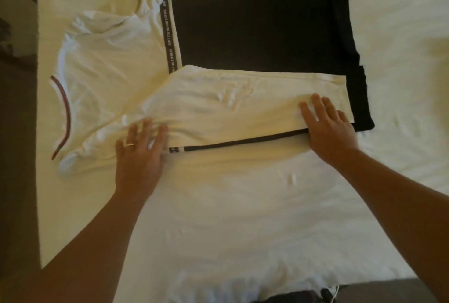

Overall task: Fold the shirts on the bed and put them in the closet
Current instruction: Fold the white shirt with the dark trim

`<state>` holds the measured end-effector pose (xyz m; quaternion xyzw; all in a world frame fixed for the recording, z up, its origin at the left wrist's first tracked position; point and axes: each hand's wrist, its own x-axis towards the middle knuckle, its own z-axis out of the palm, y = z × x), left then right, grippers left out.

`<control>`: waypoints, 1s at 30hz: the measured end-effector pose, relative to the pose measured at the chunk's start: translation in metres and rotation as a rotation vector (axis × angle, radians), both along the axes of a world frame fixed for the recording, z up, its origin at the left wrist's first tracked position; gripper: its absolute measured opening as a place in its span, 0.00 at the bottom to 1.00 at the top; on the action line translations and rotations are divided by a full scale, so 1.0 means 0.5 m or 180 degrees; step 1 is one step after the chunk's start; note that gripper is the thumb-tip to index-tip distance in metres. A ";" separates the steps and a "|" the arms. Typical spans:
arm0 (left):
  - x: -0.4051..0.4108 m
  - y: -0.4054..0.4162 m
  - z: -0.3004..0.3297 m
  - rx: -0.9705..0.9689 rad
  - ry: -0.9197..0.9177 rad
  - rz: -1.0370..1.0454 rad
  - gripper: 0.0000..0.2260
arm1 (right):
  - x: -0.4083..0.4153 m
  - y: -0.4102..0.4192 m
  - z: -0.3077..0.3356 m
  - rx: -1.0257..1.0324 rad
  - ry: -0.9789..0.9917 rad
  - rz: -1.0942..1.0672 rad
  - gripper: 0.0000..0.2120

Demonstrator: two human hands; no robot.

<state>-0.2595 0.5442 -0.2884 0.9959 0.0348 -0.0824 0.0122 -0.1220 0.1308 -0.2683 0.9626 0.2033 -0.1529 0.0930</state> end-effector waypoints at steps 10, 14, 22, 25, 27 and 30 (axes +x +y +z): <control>-0.004 0.012 0.035 0.0245 0.0154 -0.0318 0.24 | 0.008 -0.044 0.020 0.0018 0.0227 -0.0079 0.42; -0.055 -0.012 0.083 0.0340 0.0340 -0.0358 0.25 | -0.052 -0.073 0.049 0.0041 0.0388 0.0002 0.42; -0.225 -0.120 0.120 0.0169 0.0874 -0.0449 0.28 | -0.197 -0.161 0.068 -0.0174 0.0706 0.0066 0.46; -0.223 -0.132 0.118 0.0140 0.1095 -0.0346 0.28 | -0.200 -0.165 0.058 -0.0030 0.0782 0.0036 0.43; -0.211 -0.129 0.123 0.0079 0.1214 -0.0367 0.29 | -0.188 -0.162 0.073 -0.0140 0.1142 -0.0057 0.41; -0.196 -0.110 0.137 0.0101 0.1082 -0.0406 0.28 | -0.168 -0.155 0.108 -0.0190 0.1337 -0.0014 0.39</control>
